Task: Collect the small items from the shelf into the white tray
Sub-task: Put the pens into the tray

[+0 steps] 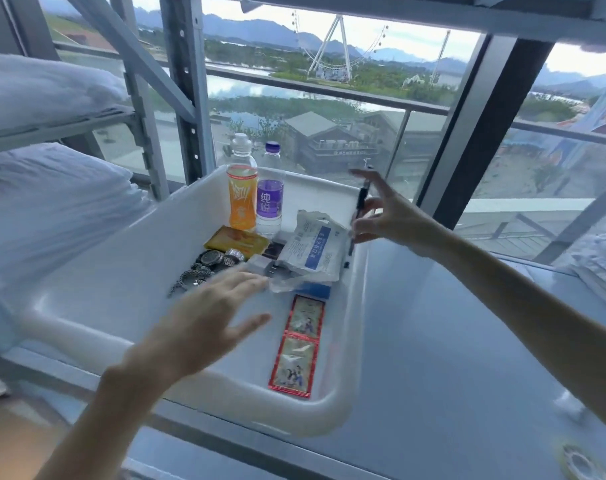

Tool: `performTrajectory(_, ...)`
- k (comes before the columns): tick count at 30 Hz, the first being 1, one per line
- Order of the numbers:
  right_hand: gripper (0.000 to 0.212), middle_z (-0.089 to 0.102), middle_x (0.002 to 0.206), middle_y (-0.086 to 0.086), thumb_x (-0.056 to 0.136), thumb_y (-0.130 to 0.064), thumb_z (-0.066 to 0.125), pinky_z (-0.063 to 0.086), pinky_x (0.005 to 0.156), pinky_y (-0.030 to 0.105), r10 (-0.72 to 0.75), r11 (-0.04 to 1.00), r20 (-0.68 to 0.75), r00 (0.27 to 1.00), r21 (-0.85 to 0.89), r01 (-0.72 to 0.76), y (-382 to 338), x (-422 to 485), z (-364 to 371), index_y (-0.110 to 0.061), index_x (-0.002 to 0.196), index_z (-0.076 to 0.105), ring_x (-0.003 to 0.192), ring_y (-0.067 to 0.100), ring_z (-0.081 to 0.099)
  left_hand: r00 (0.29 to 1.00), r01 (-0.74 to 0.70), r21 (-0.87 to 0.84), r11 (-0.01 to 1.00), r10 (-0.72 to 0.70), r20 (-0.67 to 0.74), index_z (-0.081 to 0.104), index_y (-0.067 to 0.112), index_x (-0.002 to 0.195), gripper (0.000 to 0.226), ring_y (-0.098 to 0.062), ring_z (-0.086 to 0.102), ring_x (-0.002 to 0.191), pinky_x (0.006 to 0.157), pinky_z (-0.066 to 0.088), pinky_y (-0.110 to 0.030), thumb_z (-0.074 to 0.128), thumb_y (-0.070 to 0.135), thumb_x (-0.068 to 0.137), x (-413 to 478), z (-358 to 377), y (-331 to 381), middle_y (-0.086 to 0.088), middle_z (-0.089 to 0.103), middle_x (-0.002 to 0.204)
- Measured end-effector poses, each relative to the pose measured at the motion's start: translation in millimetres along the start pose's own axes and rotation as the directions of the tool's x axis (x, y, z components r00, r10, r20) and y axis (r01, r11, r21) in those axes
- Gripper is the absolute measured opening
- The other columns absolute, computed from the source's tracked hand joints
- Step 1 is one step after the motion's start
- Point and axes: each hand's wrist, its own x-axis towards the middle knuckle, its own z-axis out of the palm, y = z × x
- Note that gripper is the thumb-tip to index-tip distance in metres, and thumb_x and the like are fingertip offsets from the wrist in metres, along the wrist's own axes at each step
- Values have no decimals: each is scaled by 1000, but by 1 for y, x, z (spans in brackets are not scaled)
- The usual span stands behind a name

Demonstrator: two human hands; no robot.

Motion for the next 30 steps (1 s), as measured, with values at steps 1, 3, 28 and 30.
performTrajectory(1,78,57,87,10,76,9,67,60,66,28,11,1000,53,999,-14,-10,-10,4,20,-32,135,36,69,18,65,997,74,32,997,-73,-37,40,24,139,60,-2,25,137,112,29,-29,46,51,86,-6,-12,-23,9,40,146)
performTrajectory(3,65,60,87,8,76,6,68,61,68,28,54,997,157,986,-63,-45,-23,14,63,-25,128,43,69,16,67,977,207,106,973,-199,-81,43,18,138,57,-9,27,139,112,30,-35,57,39,87,-16,-32,-63,3,43,144)
performTrajectory(28,43,54,93,15,76,-4,73,59,57,34,417,907,240,877,-167,-385,6,74,310,-8,98,36,48,17,61,875,433,-81,898,-440,-201,58,27,119,30,-10,47,118,84,43,-31,46,31,92,-45,-50,-123,11,57,123)
performTrajectory(30,32,57,93,18,78,-4,72,60,71,40,381,917,292,877,-240,-318,1,72,309,-13,84,42,43,7,58,882,420,-78,904,-427,-200,58,28,119,30,-9,46,119,85,42,-30,45,30,92,-46,-49,-125,12,56,123)
